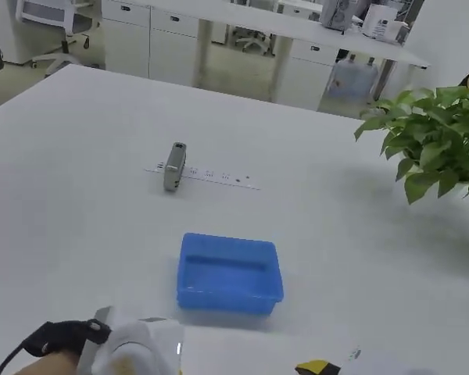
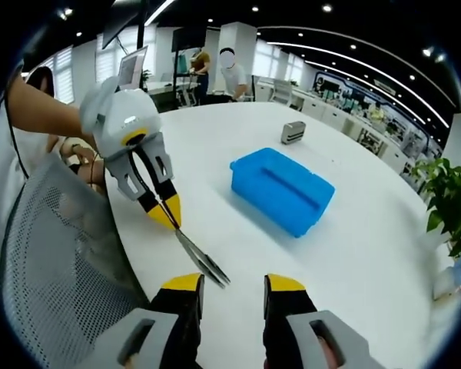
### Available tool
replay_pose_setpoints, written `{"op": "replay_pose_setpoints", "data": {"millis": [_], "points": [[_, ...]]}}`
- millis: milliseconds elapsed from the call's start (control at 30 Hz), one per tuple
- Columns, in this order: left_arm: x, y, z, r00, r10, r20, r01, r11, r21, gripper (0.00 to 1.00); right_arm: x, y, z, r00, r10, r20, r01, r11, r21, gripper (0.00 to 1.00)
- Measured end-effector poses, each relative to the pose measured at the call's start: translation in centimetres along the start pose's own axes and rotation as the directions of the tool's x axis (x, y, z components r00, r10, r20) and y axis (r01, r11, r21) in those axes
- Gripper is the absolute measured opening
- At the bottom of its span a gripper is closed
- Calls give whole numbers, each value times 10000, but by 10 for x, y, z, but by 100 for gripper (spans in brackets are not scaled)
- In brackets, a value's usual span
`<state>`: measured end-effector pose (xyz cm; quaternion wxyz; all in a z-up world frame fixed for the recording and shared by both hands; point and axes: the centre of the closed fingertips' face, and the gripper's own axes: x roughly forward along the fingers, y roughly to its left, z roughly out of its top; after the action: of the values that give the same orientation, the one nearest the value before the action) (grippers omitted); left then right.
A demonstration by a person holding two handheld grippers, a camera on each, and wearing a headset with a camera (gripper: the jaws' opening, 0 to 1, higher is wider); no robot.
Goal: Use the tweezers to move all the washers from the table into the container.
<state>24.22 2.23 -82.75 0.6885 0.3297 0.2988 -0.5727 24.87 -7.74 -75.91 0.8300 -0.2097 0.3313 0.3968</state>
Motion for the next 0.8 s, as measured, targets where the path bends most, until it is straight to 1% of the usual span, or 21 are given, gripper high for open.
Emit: {"op": "replay_pose_setpoints", "data": {"millis": [33,67,100,167,233,267,333,367,400,433,467,500,533,567,600,633,667,700,733,767,800], "points": [[0,0,0,10000,38,-1,-38,10000,-65,0,0,0,0,10000,3,18,-3,10000,68,30],[-2,2,0,9997,250,-9,-250,9992,-300,0,-1,0,2,10000,25,67,-27,9998,192,32],[-2,5,-3,9980,595,-213,-612,9941,-896,1,-1,0,3,9999,55,95,-58,9995,307,34],[-5,-3,1,9997,243,67,-231,9901,-1382,15,0,1,6,9997,140,209,-150,9987,482,39],[-13,5,5,9942,1022,324,-941,9766,-1933,27,1,0,7,9994,165,288,-182,9980,612,40],[-18,9,6,9892,1420,372,-1290,9617,-2417,31,1,-1,8,9993,161,346,-187,9970,757,41],[-32,15,16,9721,2108,1034,-1608,9186,-3611,47,2,-1,12,9977,267,616,-357,9879,1506,48],[-41,19,20,9616,2485,1163,-1754,8828,-4358,55,1,-2,15,9966,253,785,-402,9802,1941,51],[-47,20,22,9568,2627,1244,-1763,8649,-4700,64,0,-4,18,9953,197,944,-394,9765,2119,55],[-55,22,23,9499,2900,1164,-1935,8383,-5097,69,-2,-9,21,9942,65,1077,-310,9734,2268,56],[-62,24,22,9426,3170,1054,-2126,8127,-5426,75,-3,-10,22,9939,142,1094,-389,9731,2272,57],[-70,27,25,9285,3490,1267,-2215,7946,-5653,79,-4,-12,23,9936,103,1121,-366,9714,2345,58],[-76,30,26,9163,3777,1330,-2309,7697,-5952,80,-6,-16,25,9926,-19,1215,-287,9679,2497,60],[-82,33,25,9020,4107,1330,-2423,7367,-6313,83,-7,-19,26,9916,-82,1292,-260,9651,2607,63],[-88,35,26,8843,4461,1376,-2417,6896,-6827,87,-9,-22,28,9903,-155,1377,-238,9599,2793,66],[-93,36,26,8748,4663,1314,-2462,6614,-7085,93,-11,-25,29,9894,-226,1437,-195,9583,2850,69],[-99,39,24,8586,5001,1125,-2724,6311,-7263,99,-14,-30,32,9860,-506,1590,21,9565,2916,71],[-105,42,23,8422,5298,999,-2989,6131,-7313,98,-16,-34,34,9836,-682,1672,163,9556,2942,72],[-113,46,23,8160,5706,920,-3342,5957,-7304,99,-19,-37,36,9810,-859,1742,308,9542,2974,74],[-117,48,22,8009,5931,819,-3530,5781,-7356,99,-20,-40,37,9784,-1008,1807,433,9538,2972,78],[-120,48,22,7945,6023,769,-3581,5670,-7418,99,-21,-42,39,9753,-1155,1884,560,9539,2948,81]]}}
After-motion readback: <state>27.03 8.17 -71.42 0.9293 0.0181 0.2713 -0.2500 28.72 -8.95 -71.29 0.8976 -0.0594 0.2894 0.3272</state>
